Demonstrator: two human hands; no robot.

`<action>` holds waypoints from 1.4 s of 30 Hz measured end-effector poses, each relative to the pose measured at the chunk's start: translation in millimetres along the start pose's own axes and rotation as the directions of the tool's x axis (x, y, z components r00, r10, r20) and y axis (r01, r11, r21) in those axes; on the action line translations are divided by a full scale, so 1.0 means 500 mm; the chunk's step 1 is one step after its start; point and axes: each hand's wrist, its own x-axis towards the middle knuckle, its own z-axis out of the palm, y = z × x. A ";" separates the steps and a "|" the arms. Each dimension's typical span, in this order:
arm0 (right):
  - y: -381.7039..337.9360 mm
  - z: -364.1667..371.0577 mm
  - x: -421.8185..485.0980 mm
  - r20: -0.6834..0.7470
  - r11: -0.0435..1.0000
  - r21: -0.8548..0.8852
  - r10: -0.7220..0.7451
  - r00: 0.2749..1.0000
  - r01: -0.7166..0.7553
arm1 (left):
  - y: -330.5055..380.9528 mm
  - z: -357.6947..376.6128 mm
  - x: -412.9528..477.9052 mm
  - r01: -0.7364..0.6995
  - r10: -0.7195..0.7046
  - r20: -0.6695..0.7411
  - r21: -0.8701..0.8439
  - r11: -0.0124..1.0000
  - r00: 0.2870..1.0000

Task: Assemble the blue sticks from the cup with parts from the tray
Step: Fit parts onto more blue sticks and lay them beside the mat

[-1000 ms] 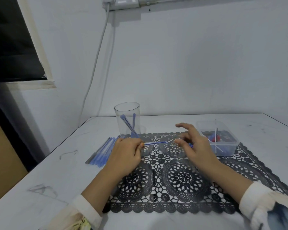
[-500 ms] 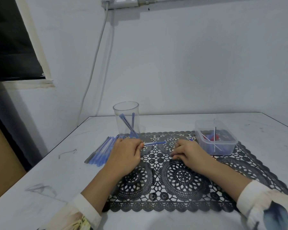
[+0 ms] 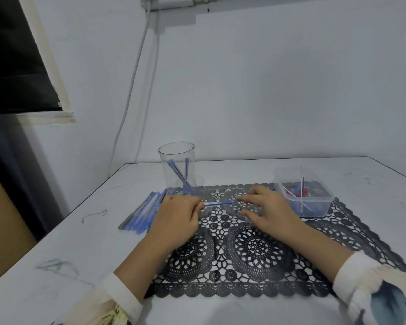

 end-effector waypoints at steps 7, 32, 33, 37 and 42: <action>-0.016 0.009 -0.006 -0.220 0.976 -0.016 -0.215 0.951 0.217 | 0.024 -0.006 -0.006 -0.028 0.026 0.028 0.082 0.996 0.999; -0.003 -0.018 0.008 -0.106 0.914 -0.254 -0.352 0.930 0.316 | 0.024 -0.003 -0.007 -0.012 0.012 0.005 0.076 0.997 1.000; -0.001 -0.021 0.009 -0.100 0.908 -0.265 -0.360 0.928 0.324 | 0.024 -0.004 -0.007 -0.009 0.009 0.004 0.073 0.997 1.000; 0.012 -0.027 0.015 -0.096 0.901 -0.300 -0.355 0.930 0.313 | 0.022 -0.004 -0.007 -0.002 0.002 0.002 0.077 0.997 1.000; 0.031 -0.031 0.022 -0.112 0.891 -0.372 -0.321 0.940 0.260 | 0.022 -0.004 -0.005 0.003 -0.004 0.002 0.081 0.997 1.000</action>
